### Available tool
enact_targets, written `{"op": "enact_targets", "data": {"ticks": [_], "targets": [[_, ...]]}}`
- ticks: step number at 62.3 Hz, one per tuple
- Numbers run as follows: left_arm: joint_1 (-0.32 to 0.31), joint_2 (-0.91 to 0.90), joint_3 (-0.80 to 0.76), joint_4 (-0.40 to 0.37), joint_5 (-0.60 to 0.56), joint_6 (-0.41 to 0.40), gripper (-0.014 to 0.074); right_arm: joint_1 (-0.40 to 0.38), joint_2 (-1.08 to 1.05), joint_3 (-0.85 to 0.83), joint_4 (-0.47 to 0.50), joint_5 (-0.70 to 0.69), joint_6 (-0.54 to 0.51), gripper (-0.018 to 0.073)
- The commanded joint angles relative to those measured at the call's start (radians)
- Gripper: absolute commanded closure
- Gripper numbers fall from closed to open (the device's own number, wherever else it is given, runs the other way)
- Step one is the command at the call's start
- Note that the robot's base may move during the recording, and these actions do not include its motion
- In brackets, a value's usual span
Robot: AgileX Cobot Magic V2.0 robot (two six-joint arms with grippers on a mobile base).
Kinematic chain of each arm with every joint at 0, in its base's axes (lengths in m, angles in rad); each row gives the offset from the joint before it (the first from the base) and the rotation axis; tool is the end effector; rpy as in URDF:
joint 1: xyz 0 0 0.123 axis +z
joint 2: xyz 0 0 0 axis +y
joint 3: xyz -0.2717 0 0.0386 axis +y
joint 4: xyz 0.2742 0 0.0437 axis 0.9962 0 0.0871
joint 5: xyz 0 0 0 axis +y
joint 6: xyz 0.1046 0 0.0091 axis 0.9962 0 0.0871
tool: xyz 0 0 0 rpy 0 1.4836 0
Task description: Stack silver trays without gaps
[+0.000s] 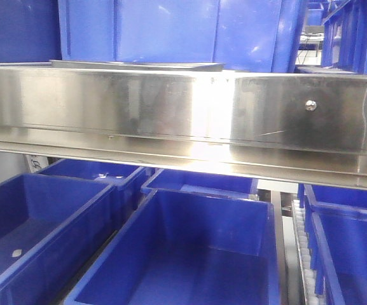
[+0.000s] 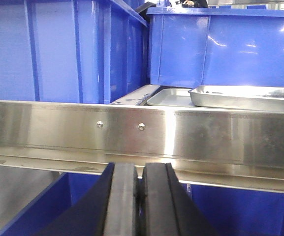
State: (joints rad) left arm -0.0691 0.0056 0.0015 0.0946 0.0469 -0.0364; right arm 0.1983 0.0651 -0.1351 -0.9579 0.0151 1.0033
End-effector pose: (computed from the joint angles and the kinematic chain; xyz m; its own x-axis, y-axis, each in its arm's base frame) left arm 0.1077 -0.0070 0.2083 0.0370 0.0556 -0.9978 0.0626 0.9964 0.0579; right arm 0.1039 0.0195 0.2575 0.1365 0.0738 -0.9879 -0.1914 0.9804 0.0468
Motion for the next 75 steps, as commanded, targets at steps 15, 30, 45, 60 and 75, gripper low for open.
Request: {"op": "enact_targets", "data": {"ticks": [15, 30, 45, 60, 75], "targets": [[0.004, -0.006, -0.002, -0.003, -0.011, 0.003, 0.0592, -0.087, -0.065, 0.135, 0.045, 0.009, 0.0, 0.0631], [0.004, -0.006, -0.002, -0.003, -0.011, 0.003, 0.0592, -0.087, -0.065, 0.135, 0.045, 0.019, 0.0, 0.0631], [0.004, -0.006, -0.002, -0.003, -0.011, 0.003, 0.0592, -0.087, -0.065, 0.135, 0.041, 0.036, 0.0, 0.0631], [0.004, -0.006, -0.002, -0.003, -0.011, 0.003, 0.0592, -0.087, -0.065, 0.135, 0.111, 0.041, -0.077, 0.0631], [0.004, -0.006, -0.002, -0.003, -0.011, 0.003, 0.0592, -0.087, -0.065, 0.135, 0.735, 0.044, -0.728, 0.0631]]}}
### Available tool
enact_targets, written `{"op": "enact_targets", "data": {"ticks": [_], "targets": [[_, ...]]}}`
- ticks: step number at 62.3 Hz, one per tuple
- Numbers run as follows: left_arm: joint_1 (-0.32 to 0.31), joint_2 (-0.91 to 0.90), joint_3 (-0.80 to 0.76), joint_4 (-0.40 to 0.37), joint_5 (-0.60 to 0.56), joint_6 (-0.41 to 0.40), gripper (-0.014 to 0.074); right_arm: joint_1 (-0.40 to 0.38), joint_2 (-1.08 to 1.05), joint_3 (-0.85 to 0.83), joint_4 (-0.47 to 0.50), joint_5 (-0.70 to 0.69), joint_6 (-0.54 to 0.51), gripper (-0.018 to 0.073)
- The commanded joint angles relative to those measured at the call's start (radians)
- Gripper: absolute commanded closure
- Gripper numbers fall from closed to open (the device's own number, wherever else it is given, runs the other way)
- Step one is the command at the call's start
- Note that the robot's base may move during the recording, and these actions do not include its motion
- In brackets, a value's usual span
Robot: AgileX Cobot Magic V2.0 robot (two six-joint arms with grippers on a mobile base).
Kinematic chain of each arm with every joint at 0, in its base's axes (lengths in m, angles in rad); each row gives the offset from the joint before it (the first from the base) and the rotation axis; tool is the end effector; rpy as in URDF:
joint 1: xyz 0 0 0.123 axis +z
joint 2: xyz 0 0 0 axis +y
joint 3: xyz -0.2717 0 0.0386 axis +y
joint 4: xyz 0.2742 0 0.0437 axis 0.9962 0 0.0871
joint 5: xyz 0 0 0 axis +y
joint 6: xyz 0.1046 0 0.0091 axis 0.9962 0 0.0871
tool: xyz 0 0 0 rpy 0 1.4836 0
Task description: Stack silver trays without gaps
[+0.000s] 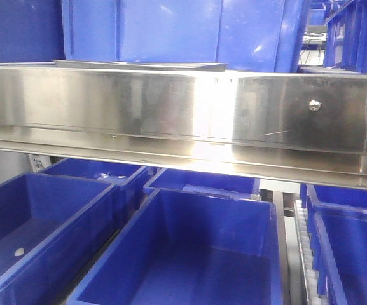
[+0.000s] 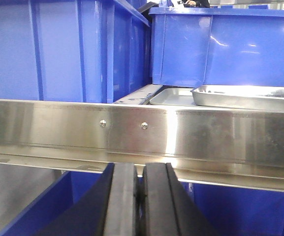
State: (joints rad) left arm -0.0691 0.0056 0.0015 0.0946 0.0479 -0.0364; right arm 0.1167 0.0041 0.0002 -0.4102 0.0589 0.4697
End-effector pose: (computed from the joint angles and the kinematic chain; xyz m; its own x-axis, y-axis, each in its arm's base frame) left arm 0.1077 -0.0070 0.2082 0.0360 0.0557 -0.9978 0.0625 0.9964 0.0579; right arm 0.1073 0.0101 0.2082 0.0230 0.0632 -0.9977 -0.0947 0.9937 0.0607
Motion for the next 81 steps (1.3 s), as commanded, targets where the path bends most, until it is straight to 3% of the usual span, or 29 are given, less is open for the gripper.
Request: {"op": "enact_targets", "data": {"ticks": [1, 8, 18, 29, 61, 81], "targets": [[0.004, -0.006, -0.002, -0.003, -0.012, 0.003, 0.0592, -0.005, -0.004, 0.0, 0.216, 0.0, -0.221, 0.0631], [0.004, -0.006, -0.002, -0.003, -0.012, 0.003, 0.0592, -0.005, -0.004, 0.0, 0.346, 0.0, -0.371, 0.0631], [0.004, -0.006, -0.002, -0.003, -0.012, 0.003, 0.0592, -0.005, -0.004, 0.0, 0.367, 0.0, -0.417, 0.0631], [0.004, -0.006, -0.002, -0.003, -0.012, 0.003, 0.0592, -0.005, -0.004, 0.0, 0.484, 0.0, -0.526, 0.0631], [0.004, -0.006, -0.002, -0.003, -0.012, 0.003, 0.0592, -0.008, -0.004, 0.0, 0.482, 0.002, -0.533, 0.0631], [0.004, -0.006, -0.002, -0.003, -0.012, 0.003, 0.0592, -0.11, -0.004, 0.0, 0.484, 0.002, -0.533, 0.0631]]}}
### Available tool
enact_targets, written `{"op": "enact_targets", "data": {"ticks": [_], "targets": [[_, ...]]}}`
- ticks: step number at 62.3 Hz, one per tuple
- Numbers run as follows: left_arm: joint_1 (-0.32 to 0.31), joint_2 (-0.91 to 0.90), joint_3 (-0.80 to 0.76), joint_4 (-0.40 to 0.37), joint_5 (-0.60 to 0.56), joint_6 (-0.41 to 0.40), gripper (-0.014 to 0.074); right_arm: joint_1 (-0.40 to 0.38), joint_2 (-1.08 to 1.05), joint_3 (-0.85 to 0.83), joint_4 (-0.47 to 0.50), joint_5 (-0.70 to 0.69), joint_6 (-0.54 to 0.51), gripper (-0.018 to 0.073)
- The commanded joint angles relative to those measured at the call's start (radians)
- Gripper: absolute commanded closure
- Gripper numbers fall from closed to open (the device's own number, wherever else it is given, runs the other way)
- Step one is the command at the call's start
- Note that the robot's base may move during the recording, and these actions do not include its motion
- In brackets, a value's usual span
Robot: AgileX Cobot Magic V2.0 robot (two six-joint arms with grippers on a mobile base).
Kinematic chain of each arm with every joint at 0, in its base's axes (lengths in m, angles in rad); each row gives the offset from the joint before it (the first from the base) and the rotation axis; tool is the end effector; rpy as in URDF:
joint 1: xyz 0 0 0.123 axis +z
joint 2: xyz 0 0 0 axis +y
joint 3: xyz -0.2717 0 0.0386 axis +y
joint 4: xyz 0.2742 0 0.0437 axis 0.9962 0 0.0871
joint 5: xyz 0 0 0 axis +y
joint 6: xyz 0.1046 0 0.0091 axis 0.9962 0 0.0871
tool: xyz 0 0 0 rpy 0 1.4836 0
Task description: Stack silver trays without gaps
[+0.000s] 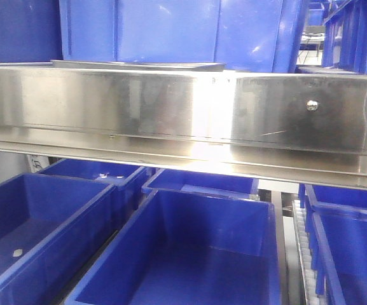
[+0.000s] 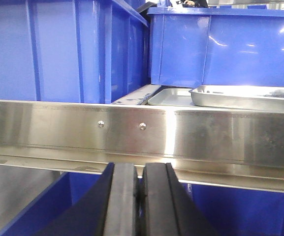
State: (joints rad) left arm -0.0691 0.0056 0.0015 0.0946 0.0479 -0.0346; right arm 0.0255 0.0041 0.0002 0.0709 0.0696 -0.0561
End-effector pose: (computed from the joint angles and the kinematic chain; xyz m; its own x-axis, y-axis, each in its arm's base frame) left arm 0.1077 -0.0070 0.2082 0.0361 0.0575 -0.9977 0.0625 0.9963 0.0597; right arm 0.1078 0.0033 0.2066 0.0130 0.0150 -0.9998 -0.0306 0.9994 0.0146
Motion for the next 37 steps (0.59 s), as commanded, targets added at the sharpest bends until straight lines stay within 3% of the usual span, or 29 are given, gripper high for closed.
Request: {"op": "enact_targets", "data": {"ticks": [1, 37], "targets": [[0.004, -0.006, -0.002, -0.003, -0.012, 0.001, 0.0592, -0.021, -0.004, 0.0, 0.002, -0.009, -0.007, 0.0631], [0.004, -0.006, -0.002, -0.003, -0.012, 0.001, 0.0592, -0.029, -0.004, 0.0, 0.002, -0.009, -0.007, 0.0631]]}}
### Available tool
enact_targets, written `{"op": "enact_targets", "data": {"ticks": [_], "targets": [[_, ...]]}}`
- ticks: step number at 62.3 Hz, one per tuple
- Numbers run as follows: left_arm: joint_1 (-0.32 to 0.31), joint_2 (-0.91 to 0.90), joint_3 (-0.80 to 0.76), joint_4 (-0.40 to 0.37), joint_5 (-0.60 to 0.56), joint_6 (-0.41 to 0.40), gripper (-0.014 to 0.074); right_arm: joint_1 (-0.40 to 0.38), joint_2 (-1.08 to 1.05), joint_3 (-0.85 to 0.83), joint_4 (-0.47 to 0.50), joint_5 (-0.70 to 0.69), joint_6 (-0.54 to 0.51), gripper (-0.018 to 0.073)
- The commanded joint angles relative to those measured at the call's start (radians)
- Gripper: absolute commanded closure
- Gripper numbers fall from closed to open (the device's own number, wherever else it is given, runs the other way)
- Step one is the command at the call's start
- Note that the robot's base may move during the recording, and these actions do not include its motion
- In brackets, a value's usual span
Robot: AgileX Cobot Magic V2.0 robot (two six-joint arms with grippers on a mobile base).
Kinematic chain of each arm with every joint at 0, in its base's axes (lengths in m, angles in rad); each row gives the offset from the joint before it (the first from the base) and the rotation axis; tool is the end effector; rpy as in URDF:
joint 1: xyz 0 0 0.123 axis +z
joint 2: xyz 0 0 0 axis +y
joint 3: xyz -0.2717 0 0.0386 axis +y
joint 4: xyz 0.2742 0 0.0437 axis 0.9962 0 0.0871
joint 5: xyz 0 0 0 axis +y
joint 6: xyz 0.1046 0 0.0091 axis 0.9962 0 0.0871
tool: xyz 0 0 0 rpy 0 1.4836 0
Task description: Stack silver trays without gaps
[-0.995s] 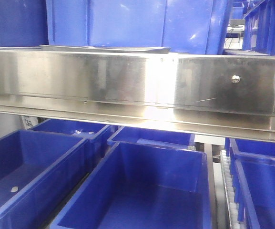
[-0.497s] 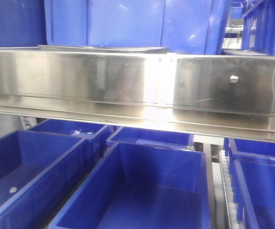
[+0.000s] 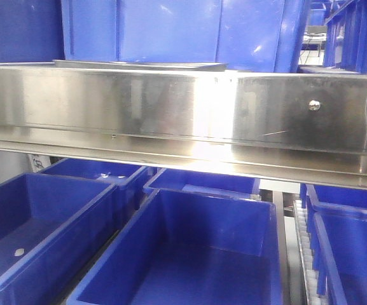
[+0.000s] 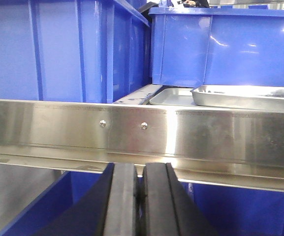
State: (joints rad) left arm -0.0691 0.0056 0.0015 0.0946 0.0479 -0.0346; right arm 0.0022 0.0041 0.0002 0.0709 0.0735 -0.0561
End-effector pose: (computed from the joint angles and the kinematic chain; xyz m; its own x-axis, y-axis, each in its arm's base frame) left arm 0.1077 -0.0070 0.2082 0.0361 0.0575 -0.9977 0.0625 0.9963 0.0597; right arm 0.1078 0.0008 0.2062 0.0095 0.0146 -0.9998 -0.0075 0.9999 0.0146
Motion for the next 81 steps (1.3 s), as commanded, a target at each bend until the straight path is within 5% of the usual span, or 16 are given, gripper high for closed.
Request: {"op": "enact_targets", "data": {"ticks": [1, 81], "targets": [[0.004, -0.006, -0.002, -0.003, -0.012, 0.001, 0.0592, -0.006, -0.004, 0.0, 0.002, -0.013, -0.007, 0.0631], [0.004, -0.006, -0.002, -0.003, -0.012, 0.001, 0.0592, -0.006, -0.004, 0.0, -0.058, -0.013, -0.007, 0.0631]]}}
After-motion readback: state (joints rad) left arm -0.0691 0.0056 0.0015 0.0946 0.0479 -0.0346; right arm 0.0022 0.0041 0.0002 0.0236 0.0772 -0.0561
